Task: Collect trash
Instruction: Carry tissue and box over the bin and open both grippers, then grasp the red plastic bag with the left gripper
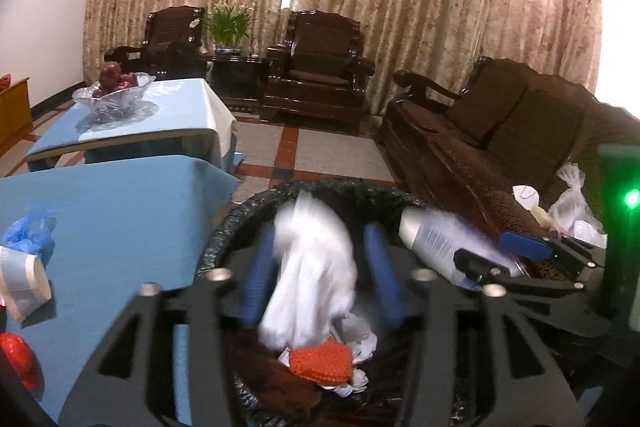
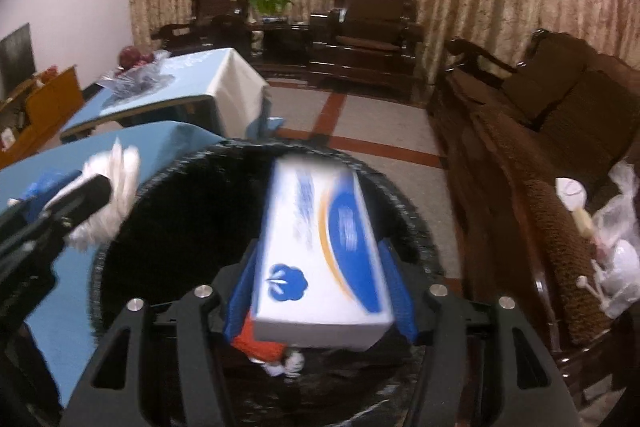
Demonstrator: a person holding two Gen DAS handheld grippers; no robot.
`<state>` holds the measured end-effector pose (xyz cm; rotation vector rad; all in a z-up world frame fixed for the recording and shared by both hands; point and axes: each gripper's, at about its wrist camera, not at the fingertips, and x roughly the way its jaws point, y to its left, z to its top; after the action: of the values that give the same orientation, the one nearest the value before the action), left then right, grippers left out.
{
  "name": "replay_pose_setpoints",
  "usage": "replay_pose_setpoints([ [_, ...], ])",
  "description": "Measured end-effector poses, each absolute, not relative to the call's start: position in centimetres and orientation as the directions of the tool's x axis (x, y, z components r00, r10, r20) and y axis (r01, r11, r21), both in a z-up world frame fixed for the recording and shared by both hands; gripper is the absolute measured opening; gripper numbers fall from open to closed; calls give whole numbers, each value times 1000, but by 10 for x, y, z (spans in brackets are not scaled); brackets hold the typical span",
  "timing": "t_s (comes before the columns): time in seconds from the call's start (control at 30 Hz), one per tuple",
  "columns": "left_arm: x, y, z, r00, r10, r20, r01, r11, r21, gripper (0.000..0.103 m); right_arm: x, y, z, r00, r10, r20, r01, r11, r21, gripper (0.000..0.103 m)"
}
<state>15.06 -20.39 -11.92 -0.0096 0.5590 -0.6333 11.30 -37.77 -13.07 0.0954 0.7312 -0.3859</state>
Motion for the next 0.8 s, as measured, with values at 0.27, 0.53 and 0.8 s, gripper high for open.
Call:
replay_pose_setpoints([
  [0.27, 149, -174, -109, 712, -519, -473, 516, 844, -148, 76, 104, -369, -125, 712, -307, -632, 382, 924, -18, 95],
  [0.53, 136, -91, -96, 809, -371, -456, 372, 924, -90, 79, 108, -319, -114, 777, -201, -596, 286, 957, 51, 96],
  [0.8, 115, 4, -98, 863, -167, -478, 193, 981, 6, 79, 125, -245, -110, 817, -45, -575, 126, 987, 102, 96],
])
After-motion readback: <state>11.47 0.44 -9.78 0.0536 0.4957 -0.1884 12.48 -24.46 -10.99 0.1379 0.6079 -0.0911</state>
